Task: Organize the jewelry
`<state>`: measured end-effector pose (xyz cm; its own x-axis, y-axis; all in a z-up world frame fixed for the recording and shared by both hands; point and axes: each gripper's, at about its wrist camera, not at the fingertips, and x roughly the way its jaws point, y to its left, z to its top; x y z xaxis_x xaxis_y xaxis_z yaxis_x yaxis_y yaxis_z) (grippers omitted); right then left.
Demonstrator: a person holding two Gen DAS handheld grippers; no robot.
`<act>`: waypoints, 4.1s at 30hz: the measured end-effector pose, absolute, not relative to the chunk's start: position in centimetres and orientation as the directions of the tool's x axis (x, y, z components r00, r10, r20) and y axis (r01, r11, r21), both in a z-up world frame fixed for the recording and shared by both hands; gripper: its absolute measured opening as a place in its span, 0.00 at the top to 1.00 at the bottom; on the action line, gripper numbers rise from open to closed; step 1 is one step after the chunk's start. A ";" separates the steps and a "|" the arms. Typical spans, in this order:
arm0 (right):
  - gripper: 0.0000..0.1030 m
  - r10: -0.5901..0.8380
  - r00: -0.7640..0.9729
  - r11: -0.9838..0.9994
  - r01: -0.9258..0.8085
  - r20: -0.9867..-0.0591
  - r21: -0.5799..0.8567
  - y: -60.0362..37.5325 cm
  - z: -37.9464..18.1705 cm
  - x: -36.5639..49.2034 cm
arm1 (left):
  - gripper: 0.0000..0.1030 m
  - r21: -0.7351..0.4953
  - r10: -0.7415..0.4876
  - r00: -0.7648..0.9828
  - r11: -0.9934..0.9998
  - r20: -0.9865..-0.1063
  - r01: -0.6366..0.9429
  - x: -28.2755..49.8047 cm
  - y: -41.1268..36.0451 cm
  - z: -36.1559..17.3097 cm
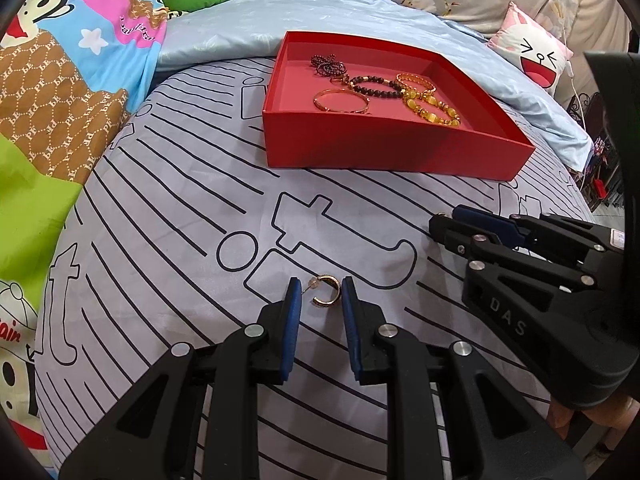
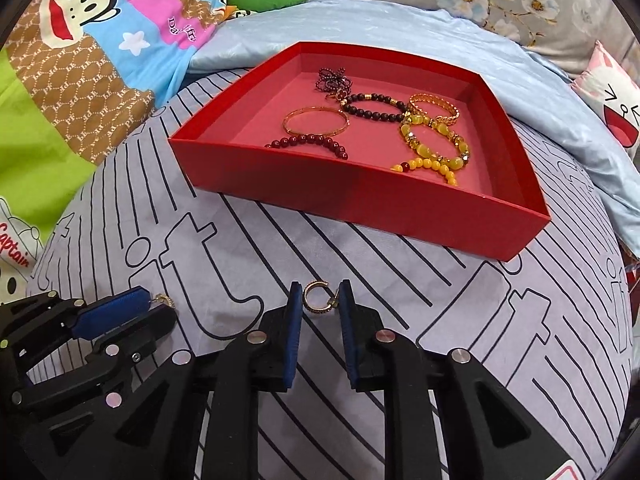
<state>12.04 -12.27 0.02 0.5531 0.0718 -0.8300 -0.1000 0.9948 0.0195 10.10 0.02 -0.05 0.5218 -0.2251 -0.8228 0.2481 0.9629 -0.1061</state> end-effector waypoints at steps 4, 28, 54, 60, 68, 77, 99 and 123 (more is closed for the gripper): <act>0.83 0.089 0.567 0.995 -0.088 -0.819 0.047 -12.8 1.1 11.2 | 0.80 -0.109 -0.229 0.527 0.962 -0.819 0.249 9.9 0.0 0.4; 0.83 0.153 0.673 0.986 -0.060 -0.723 0.153 -15.8 8.5 6.4 | 0.81 -0.175 -0.330 0.586 0.936 -0.740 0.306 8.3 -1.4 7.5; 0.83 0.153 0.606 0.983 -0.011 -0.781 0.184 -17.9 4.0 22.1 | 0.81 -0.153 -0.326 0.560 0.931 -0.762 0.332 24.5 -6.0 5.1; 0.83 0.169 0.580 0.979 -0.007 -0.797 0.202 -18.1 2.3 23.8 | 0.81 -0.161 -0.323 0.538 0.931 -0.779 0.326 26.2 -5.9 3.5; 0.82 0.185 0.559 0.979 -0.029 -0.808 0.203 -17.8 1.0 24.8 | 0.81 -0.164 -0.322 0.519 0.930 -0.791 0.328 27.1 -5.7 2.2; 0.81 0.174 0.561 0.980 -0.023 -0.809 0.195 -17.8 0.8 24.9 | 0.80 -0.167 -0.321 0.516 0.932 -0.794 0.321 27.0 -5.7 2.0; 0.68 0.064 0.659 0.986 0.076 -0.750 0.150 -19.2 6.9 16.5 | 0.57 -0.091 -0.257 0.602 0.952 -0.756 0.292 20.0 -5.7 7.7; 0.65 0.008 0.664 0.990 0.098 -0.748 0.098 -17.8 7.3 8.7 | 0.54 -0.040 -0.188 0.612 0.968 -0.768 0.247 12.2 -4.9 7.6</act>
<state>8.73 -17.77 7.33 0.6635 0.0082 -0.7481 0.0979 0.9904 0.0976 12.22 -4.92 7.60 0.6121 -0.1877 -0.7682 0.2466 0.9683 -0.0401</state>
